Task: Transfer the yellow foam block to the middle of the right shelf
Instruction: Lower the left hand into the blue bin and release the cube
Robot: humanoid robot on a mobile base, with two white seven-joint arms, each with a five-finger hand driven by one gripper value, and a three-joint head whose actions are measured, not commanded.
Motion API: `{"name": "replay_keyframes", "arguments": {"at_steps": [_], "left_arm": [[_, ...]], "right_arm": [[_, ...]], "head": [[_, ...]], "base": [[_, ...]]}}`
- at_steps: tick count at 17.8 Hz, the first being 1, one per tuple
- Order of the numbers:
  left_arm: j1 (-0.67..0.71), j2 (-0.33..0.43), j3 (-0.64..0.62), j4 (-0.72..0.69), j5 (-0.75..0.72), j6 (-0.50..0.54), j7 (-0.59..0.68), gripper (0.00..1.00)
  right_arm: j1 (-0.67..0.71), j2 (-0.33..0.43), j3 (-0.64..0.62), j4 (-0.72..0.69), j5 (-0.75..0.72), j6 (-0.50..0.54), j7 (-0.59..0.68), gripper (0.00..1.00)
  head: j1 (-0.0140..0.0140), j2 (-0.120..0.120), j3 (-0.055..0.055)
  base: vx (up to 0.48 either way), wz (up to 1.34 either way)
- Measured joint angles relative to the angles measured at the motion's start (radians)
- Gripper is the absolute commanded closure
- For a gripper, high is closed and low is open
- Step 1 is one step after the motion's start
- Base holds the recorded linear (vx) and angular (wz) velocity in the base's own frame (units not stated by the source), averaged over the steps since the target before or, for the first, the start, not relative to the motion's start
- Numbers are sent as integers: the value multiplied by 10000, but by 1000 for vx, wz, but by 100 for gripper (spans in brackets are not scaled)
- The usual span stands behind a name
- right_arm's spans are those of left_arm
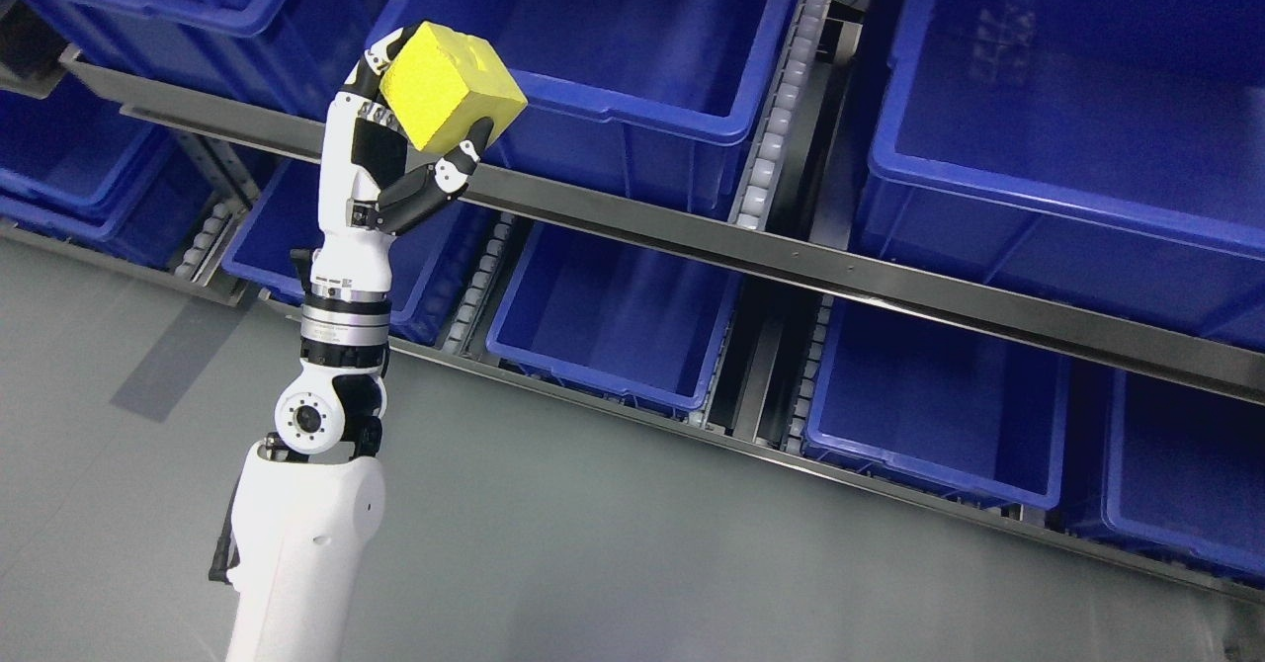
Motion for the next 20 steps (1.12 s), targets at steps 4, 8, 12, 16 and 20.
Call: {"name": "replay_keyframes", "arguments": {"at_steps": [4, 8, 12, 16, 20], "left_arm": [[-335, 0, -402, -566, 8, 251, -3, 70], [-1114, 0, -665, -1011, 19, 1918, 203, 70], [-2100, 0, -820, -1272, 19, 5405, 1429, 67], [-2714, 0, -966, -1310, 24, 7543, 2015, 0], [-3193, 0, -1173, -1309, 27, 9149, 2129, 0]], "right_arm": [[0, 0, 0, 0, 0, 0, 0, 0], [-1, 0, 0, 0, 0, 0, 0, 0], [0, 0, 0, 0, 0, 0, 0, 0], [0, 0, 0, 0, 0, 0, 0, 0], [1, 0, 0, 0, 0, 0, 0, 0]], "head": [[0, 0, 0], [0, 0, 0], [0, 0, 0], [0, 0, 0], [0, 0, 0]], "base": [[147, -303], [99, -121], [64, -33], [25, -12], [0, 0]]}}
